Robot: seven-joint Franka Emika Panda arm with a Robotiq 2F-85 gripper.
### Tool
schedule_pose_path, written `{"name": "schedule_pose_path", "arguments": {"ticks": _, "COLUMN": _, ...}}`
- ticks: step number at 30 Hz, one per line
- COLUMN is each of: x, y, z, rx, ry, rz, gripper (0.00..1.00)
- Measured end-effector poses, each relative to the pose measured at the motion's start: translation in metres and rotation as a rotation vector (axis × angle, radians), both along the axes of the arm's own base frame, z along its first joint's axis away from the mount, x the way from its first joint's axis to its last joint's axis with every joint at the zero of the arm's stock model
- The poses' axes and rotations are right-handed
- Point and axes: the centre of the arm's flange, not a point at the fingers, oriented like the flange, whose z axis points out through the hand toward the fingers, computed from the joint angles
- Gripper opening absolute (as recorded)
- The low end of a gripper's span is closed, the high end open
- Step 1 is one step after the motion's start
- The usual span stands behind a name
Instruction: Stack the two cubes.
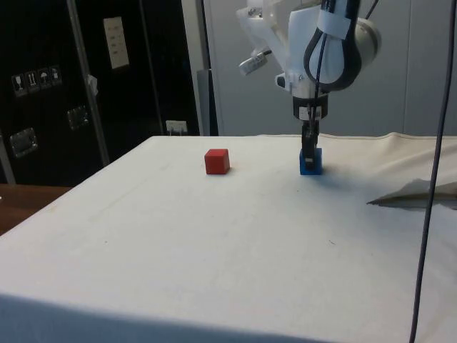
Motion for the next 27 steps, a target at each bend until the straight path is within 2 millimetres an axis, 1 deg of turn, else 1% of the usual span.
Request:
{"name": "schedule_pose_path", "arguments": {"ticks": 1, "x": 0.0, "y": 0.0, "z": 0.0, "rx": 0.0, "ry": 0.0, "rz": 0.0, "gripper": 0.12}}
{"name": "schedule_pose_path", "arguments": {"ticks": 2, "x": 0.0, "y": 0.0, "z": 0.0, "rx": 0.0, "ry": 0.0, "rz": 0.0, "gripper": 0.04}}
{"name": "schedule_pose_path", "arguments": {"ticks": 14, "x": 0.002, "y": 0.0, "z": 0.003, "rx": -0.001, "ry": -0.007, "rz": 0.0, "gripper": 0.04}}
{"name": "schedule_pose_path", "arguments": {"ticks": 20, "x": 0.006, "y": -0.001, "z": 0.013, "rx": 0.007, "ry": -0.021, "rz": 0.001, "gripper": 0.04}}
{"name": "schedule_pose_path", "arguments": {"ticks": 25, "x": 0.013, "y": 0.0, "z": 0.033, "rx": 0.025, "ry": -0.031, "rz": 0.004, "gripper": 0.04}}
{"name": "schedule_pose_path", "arguments": {"ticks": 27, "x": 0.015, "y": 0.0, "z": 0.035, "rx": 0.028, "ry": -0.031, "rz": 0.004, "gripper": 0.04}}
